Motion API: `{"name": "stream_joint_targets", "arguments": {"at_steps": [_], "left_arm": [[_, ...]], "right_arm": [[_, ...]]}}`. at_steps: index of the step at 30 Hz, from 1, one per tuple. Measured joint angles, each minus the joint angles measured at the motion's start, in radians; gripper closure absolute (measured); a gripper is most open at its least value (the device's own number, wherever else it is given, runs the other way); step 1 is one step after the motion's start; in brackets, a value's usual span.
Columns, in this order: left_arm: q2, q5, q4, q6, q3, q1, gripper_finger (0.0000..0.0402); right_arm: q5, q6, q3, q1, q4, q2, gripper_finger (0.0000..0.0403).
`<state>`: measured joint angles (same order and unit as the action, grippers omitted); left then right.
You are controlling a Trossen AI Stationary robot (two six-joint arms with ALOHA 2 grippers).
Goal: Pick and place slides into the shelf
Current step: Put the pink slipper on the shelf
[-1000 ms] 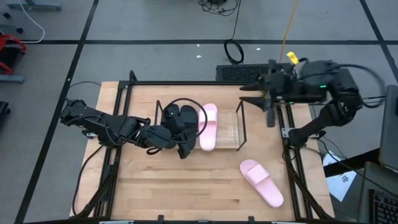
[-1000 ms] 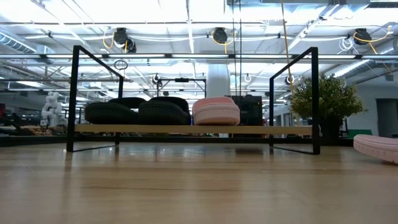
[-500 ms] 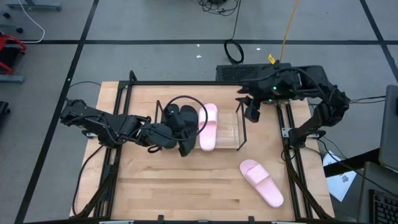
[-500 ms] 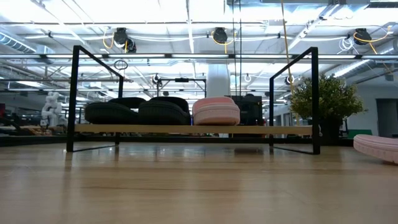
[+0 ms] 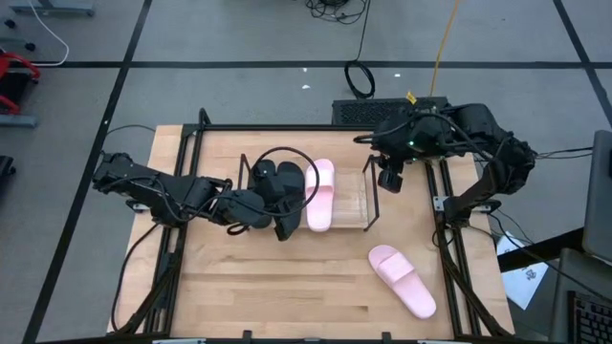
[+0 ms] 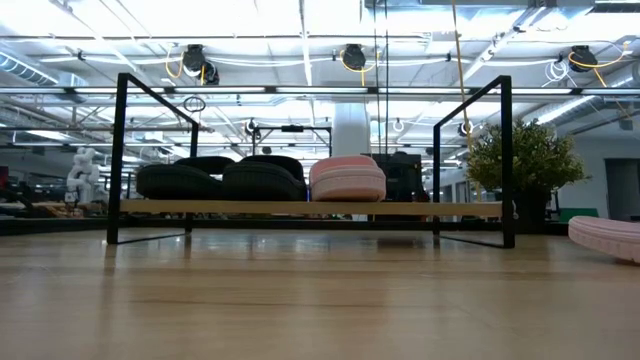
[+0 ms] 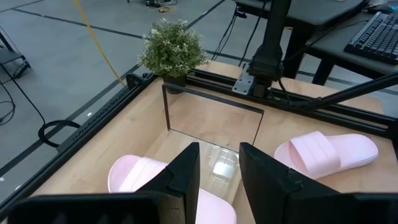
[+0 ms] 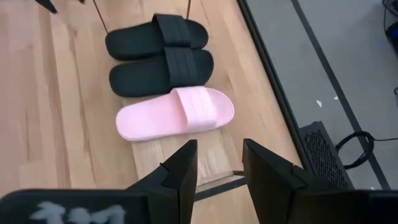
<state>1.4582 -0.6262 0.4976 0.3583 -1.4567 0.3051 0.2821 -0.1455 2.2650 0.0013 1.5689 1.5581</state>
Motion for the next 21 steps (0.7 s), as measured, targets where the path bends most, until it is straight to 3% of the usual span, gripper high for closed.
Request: {"name": "stream_joint_targets", "arguments": {"at_steps": [13,16,21], "left_arm": [[0.000,-0.001,0.000,0.024,0.000,0.000,0.0289],[0.000,-0.001,0.000,0.034,0.000,0.000,0.0289],[0.000,-0.002,-0.001,0.054,0.000,0.000,0.0289]], "right_arm": [[-0.018,0.000,-0.123,0.000,0.003,0.000,0.0286],[-0.128,0.010,-0.125,0.000,0.002,0.000,0.0286],[-0.439,0.034,-0.125,0.000,0.002,0.000,0.0286]]}}
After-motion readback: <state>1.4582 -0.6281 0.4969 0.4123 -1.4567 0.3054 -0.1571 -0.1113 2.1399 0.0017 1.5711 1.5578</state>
